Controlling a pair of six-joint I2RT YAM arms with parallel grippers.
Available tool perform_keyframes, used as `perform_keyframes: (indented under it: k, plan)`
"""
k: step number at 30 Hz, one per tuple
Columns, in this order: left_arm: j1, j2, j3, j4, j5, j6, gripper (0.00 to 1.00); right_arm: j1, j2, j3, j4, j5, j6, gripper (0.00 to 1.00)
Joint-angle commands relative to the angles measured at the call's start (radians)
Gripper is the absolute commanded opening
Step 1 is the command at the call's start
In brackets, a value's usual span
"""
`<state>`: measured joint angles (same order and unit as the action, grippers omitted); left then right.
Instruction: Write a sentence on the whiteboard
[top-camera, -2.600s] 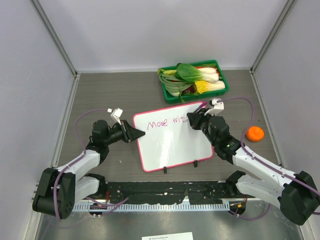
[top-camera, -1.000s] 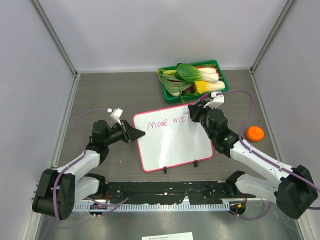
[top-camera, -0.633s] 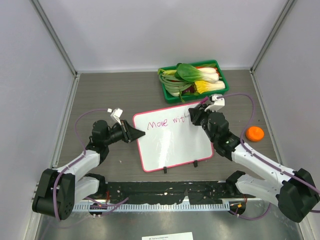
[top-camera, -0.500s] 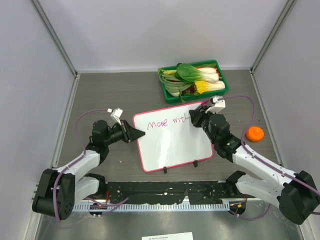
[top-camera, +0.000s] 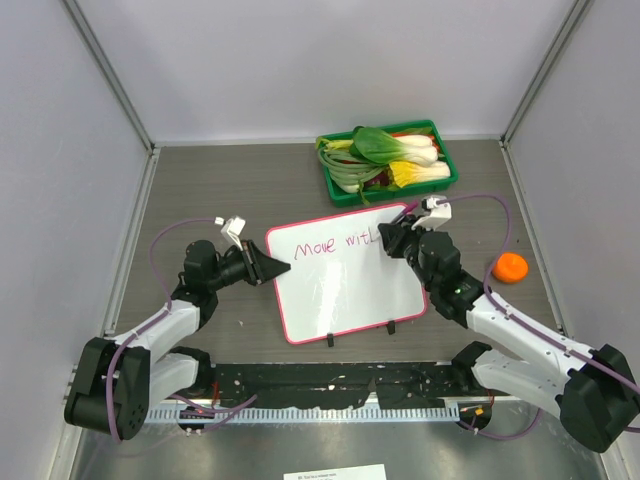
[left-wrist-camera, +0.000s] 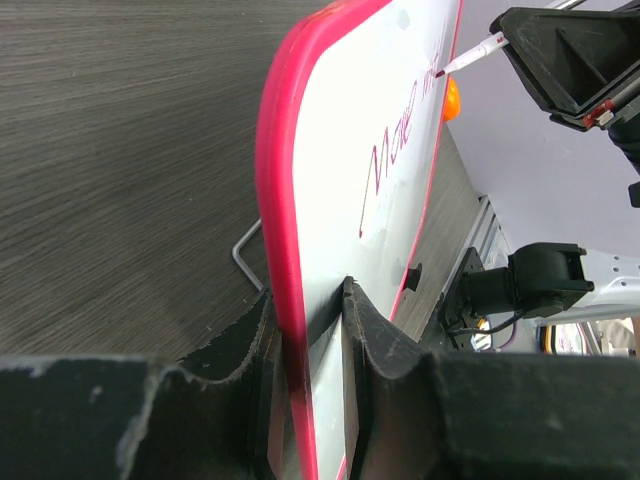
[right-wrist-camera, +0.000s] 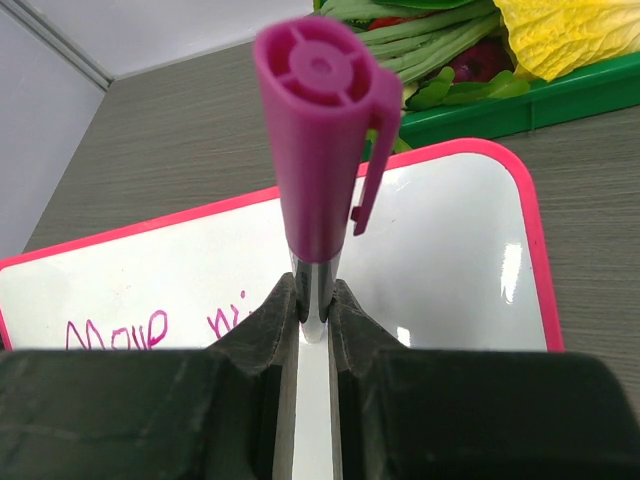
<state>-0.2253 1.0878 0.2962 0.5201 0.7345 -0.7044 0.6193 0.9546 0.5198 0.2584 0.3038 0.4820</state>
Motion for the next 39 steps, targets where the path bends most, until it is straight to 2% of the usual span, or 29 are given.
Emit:
perform_keyframes:
  k: [1,18,39]
  plan:
    - [0.003,-0.003,-0.019,-0.045,-0.092,0.117,0.0,-0.004,0.022,0.046,0.007,0.035,-0.005,0.01]
    - [0.001,0.003,-0.019,-0.035,-0.089,0.112,0.0,-0.007,0.047,0.102,0.007,0.1,-0.039,0.01]
    - [0.001,0.0,-0.02,-0.038,-0.09,0.114,0.0,-0.009,-0.002,0.006,-0.048,0.064,-0.02,0.0]
